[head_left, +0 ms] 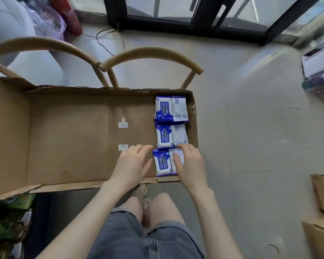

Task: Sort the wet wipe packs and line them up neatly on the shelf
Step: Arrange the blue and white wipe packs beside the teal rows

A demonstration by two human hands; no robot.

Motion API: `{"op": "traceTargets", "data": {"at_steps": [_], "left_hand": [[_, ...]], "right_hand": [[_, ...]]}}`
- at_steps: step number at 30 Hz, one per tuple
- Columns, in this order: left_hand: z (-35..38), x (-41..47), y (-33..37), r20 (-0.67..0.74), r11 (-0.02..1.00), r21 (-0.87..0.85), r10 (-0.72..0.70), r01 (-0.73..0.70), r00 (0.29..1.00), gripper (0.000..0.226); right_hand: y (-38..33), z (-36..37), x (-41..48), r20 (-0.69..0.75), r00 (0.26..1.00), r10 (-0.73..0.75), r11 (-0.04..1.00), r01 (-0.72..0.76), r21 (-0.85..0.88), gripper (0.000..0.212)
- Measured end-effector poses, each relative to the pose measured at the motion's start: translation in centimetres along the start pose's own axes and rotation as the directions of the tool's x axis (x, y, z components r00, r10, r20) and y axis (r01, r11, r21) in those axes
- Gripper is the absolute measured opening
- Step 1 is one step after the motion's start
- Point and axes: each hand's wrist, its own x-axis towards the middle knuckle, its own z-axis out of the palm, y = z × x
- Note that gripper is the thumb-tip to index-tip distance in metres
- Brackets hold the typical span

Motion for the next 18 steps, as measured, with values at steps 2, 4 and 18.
{"op": "traceTargets", "data": {"at_steps": [2,4,18], "left_hand": [[1.0,2.5,-0.3,0.022,1.0,-0.015,-0.025,0.025,0.999,0.041],[2.3,5.0,-0.7,0.045,0.998,-0.038,-0.057,0.059,0.997,0.041],[19.1,18.2,-4.3,0.173,0.759,-0.352,-0.522,0.548,0.835,0.045]], "right_hand": [[0.9,0.6,2.6,0.02,0.999,0.026,1.0,-0.026,0.0,0.028],[2.2,1.5,4.9,0.037,0.998,0.054,0.999,-0.054,0.003,0.029],[15.0,12.3,17.4,0.287,0.941,0.179,0.983,-0.185,-0.007,0.036]]}}
